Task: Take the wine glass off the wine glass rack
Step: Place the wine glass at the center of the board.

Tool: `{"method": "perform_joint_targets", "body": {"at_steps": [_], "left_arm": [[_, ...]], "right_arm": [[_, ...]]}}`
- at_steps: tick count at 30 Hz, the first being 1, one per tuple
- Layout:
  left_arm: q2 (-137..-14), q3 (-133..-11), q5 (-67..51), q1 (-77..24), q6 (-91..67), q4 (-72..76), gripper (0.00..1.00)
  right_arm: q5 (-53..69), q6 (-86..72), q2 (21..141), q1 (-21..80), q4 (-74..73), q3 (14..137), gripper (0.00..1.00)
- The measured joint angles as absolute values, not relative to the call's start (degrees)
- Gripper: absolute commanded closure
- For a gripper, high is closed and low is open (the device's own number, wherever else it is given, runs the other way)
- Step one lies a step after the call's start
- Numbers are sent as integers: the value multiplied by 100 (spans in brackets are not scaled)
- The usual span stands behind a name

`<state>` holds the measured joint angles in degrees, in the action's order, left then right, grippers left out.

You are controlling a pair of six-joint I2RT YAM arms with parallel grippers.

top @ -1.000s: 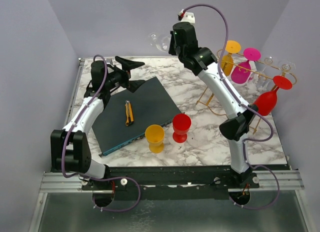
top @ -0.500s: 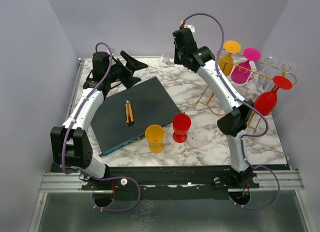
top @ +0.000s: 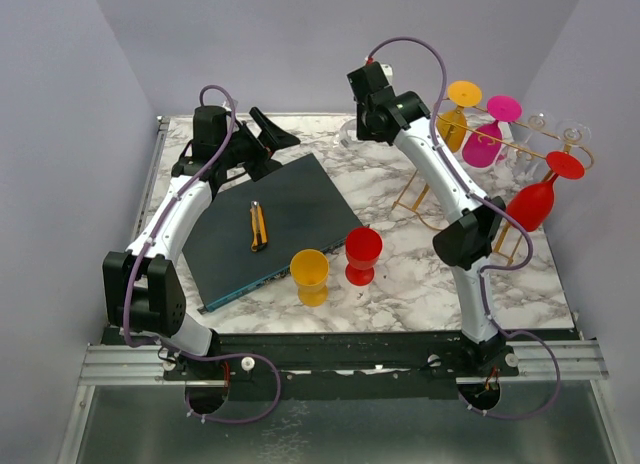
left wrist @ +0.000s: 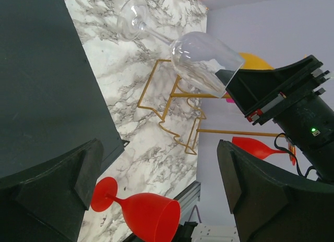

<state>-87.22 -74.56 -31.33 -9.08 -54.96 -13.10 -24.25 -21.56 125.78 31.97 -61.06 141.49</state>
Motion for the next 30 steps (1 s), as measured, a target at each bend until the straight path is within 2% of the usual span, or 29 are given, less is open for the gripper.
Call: {"method": "perform_joint_targets", "body": {"at_steps": [30], "left_arm": [[-8722,-7456,-3118,-908,-5417,-1319,1]], "right_arm": [[-2150,-2097,12901,3197,-7116,14086,99]]}}
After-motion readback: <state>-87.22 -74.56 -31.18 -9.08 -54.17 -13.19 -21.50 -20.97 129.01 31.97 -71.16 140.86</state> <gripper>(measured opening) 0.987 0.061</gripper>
